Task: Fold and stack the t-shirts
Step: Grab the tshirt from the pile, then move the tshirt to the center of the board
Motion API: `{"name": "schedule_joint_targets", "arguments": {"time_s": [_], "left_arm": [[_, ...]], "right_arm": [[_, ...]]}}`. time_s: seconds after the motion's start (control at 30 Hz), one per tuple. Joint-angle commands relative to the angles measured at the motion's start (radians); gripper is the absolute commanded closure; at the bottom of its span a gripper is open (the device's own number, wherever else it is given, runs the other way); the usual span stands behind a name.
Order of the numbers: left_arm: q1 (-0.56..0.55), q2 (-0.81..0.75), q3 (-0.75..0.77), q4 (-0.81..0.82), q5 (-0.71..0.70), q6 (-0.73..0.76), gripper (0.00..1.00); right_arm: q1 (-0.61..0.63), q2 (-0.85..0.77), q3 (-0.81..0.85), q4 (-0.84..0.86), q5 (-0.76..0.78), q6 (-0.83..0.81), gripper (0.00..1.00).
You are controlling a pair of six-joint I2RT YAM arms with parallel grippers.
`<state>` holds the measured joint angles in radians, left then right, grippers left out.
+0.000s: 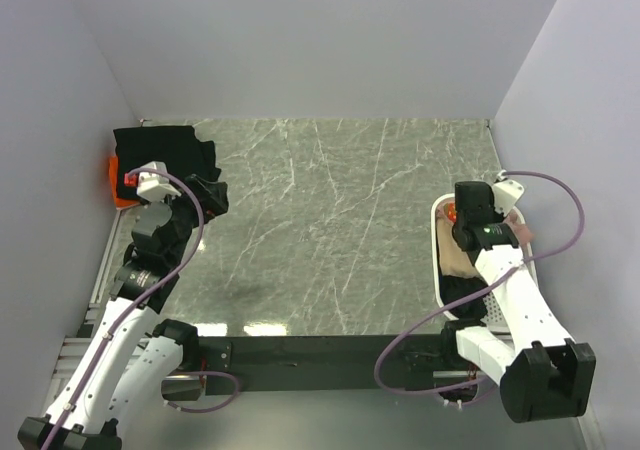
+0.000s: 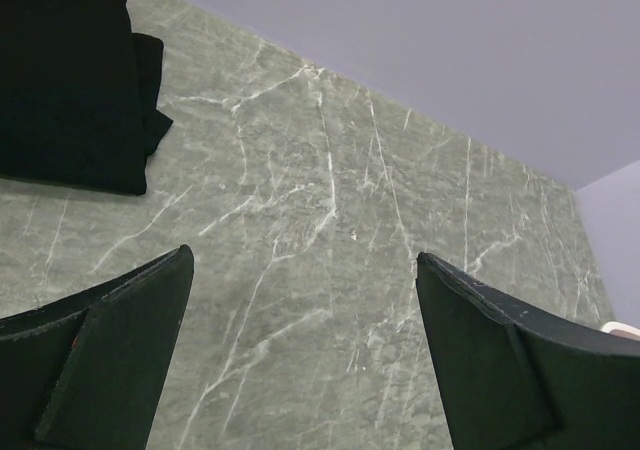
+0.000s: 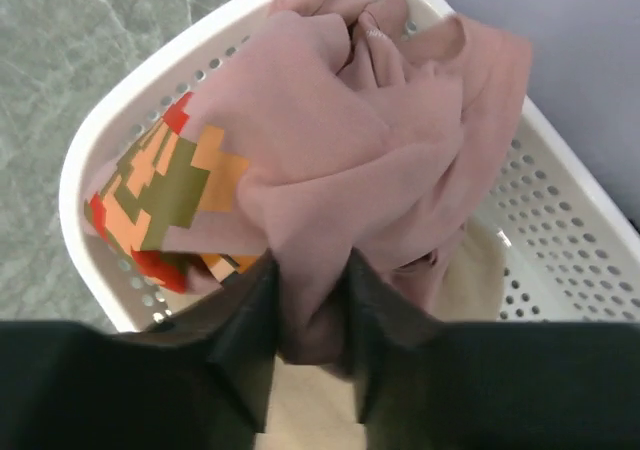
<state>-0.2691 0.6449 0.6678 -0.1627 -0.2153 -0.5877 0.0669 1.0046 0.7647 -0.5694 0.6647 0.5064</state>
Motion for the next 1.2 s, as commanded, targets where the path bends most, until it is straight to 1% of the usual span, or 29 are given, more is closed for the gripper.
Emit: {"name": "schedule_joint_targets", "arguments": {"time_s": [0.0, 0.03, 0.13, 0.17, 0.23, 0.27, 0.3, 0.33, 0.37, 0.4, 0.43, 0.5, 0.53, 0.67, 0.77, 0.8, 0.87, 0.9, 0.93, 1.0, 1.07, 1.13, 1.17], "left_arm": [[-0.004, -0.014, 0.012, 0.032, -0.001, 0.002, 0.01], [-0.004, -0.016, 0.015, 0.031, -0.004, 0.002, 0.01], [-0.004, -0.017, 0.024, 0.028, -0.003, 0.005, 0.01], [-0.004, -0.016, 0.027, 0.028, -0.004, 0.005, 0.01], [-0.004, -0.014, 0.029, 0.031, -0.001, 0.006, 0.01], [-0.004, -0.014, 0.032, 0.032, 0.004, 0.008, 0.01], [-0.004, -0.013, 0.032, 0.037, 0.013, 0.011, 0.01], [-0.004, -0.014, 0.030, 0.040, 0.019, 0.014, 0.01], [-0.004, -0.013, 0.032, 0.043, 0.025, 0.017, 0.01], [-0.004, -0.011, 0.032, 0.046, 0.028, 0.019, 0.01], [-0.005, -0.011, 0.035, 0.045, 0.037, 0.022, 0.01], [-0.005, -0.013, 0.039, 0.043, 0.037, 0.023, 0.01], [-0.005, -0.014, 0.042, 0.042, 0.039, 0.026, 0.01], [-0.005, -0.022, 0.041, 0.041, 0.050, 0.026, 0.01], [-0.008, -0.014, 0.041, 0.040, 0.063, 0.028, 0.01], [-0.012, -0.013, 0.039, 0.041, 0.063, 0.029, 0.01], [-0.025, 0.002, 0.032, 0.054, 0.062, 0.034, 0.02], [-0.031, 0.012, 0.029, 0.058, 0.063, 0.035, 0.02], [-0.041, 0.022, 0.027, 0.063, 0.065, 0.040, 0.02], [-0.077, 0.070, 0.029, 0.066, 0.062, 0.045, 0.03], [-0.126, 0.110, 0.036, 0.066, 0.059, 0.057, 0.05], [-0.159, 0.176, 0.047, 0.057, 0.047, 0.068, 0.05], [-0.195, 0.217, 0.055, 0.055, 0.041, 0.071, 0.05]], "right_arm": [[-0.009, -0.055, 0.019, 0.039, -0.014, 0.009, 0.84], [-0.009, -0.069, 0.030, 0.036, -0.036, 0.007, 1.00], [-0.006, -0.126, 0.094, 0.043, -0.095, -0.014, 1.00], [-0.003, -0.138, 0.140, 0.045, -0.137, -0.023, 1.00], [0.037, -0.159, 0.198, 0.046, -0.157, -0.032, 1.00], [0.059, -0.161, 0.267, 0.043, -0.151, -0.040, 1.00], [0.132, -0.155, 0.303, 0.039, -0.139, -0.045, 1.00], [0.177, -0.149, 0.379, 0.037, -0.110, -0.049, 1.00], [0.238, -0.137, 0.419, 0.037, -0.065, -0.063, 1.00], [0.284, -0.100, 0.461, 0.034, -0.056, -0.071, 1.00], [0.374, -0.080, 0.543, 0.032, -0.056, -0.078, 1.00], [0.454, -0.016, 0.614, 0.046, -0.053, -0.104, 1.00], [0.541, 0.006, 0.669, 0.058, -0.048, -0.117, 1.00], [0.684, 0.104, 0.765, 0.114, -0.053, -0.175, 1.00], [0.714, 0.161, 0.766, 0.123, -0.057, -0.164, 1.00], [0.714, 0.173, 0.750, 0.117, -0.042, -0.154, 0.83], [0.715, 0.184, 0.673, 0.114, 0.036, -0.122, 0.57], [0.715, 0.187, 0.645, 0.105, 0.053, -0.109, 0.42], [0.715, 0.189, 0.590, 0.102, 0.061, -0.097, 0.37], [0.714, 0.196, 0.538, 0.097, 0.038, -0.069, 0.30], [0.715, 0.204, 0.460, 0.095, -0.011, -0.037, 0.29], [0.714, 0.224, 0.376, 0.109, -0.046, -0.017, 0.28], [0.715, 0.242, 0.349, 0.118, -0.060, 0.004, 0.28]]}}
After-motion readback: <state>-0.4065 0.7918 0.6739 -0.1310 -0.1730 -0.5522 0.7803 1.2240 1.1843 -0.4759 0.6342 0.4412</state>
